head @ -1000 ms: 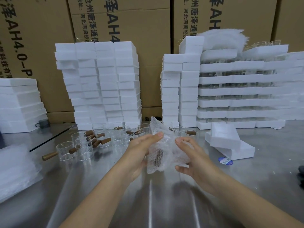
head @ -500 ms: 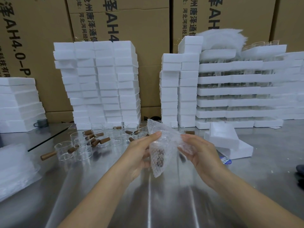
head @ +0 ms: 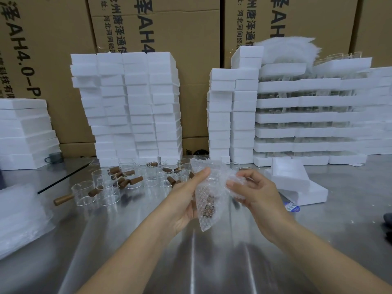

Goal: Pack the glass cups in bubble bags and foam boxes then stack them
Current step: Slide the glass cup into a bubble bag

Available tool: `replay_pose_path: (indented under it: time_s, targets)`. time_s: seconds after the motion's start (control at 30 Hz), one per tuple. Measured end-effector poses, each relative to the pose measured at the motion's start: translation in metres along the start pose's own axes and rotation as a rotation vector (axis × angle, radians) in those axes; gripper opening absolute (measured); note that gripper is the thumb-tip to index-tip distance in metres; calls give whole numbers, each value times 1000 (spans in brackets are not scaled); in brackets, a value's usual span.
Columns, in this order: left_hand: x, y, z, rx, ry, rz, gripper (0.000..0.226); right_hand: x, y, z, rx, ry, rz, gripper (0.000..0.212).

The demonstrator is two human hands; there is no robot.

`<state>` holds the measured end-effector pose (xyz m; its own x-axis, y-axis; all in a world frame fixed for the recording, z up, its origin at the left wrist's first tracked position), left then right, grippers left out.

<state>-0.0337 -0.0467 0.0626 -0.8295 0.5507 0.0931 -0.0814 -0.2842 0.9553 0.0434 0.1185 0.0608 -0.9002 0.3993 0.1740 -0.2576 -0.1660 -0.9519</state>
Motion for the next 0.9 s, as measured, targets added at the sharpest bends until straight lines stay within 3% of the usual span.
replay_pose_path:
  time_s: [0.13,0.23,0.37,0.43,0.5,0.67,0.73,0.9]
  targets:
    - [-1,-1,3,23,-5,12,68,0,3,1,-188,16,-64,13]
    - [1,-1,1,59,-1,29,61,-1,7,3,-233,-54,-10,12]
    - [2,-1,-3,86,24,47,49,-2,9,7,-206,-181,80,23]
    - [3,0,-5,68,49,49,55,-3,8,9,-278,-219,70,40]
    - [3,0,-5,37,54,50,61,-3,8,10,-327,-213,29,45]
    - [1,2,-3,52,17,41,58,-1,10,7,-171,-87,-24,19]
    - [0,2,-3,75,6,40,67,0,7,3,-98,-44,-18,24]
    - [-2,1,3,132,-5,57,58,-2,0,3,-204,-87,-5,10]
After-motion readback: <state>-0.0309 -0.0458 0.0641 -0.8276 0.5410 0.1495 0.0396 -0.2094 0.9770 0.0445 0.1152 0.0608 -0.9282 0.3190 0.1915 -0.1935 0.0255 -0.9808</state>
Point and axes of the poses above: each hand's wrist, its own x-axis towards the middle knuckle, its own z-axis out of the palm, y = z × x, the point moved 5 cm from there along x, towards the middle knuckle, and after that the axes turned 8 degrees about z, right-handed, at the moved point
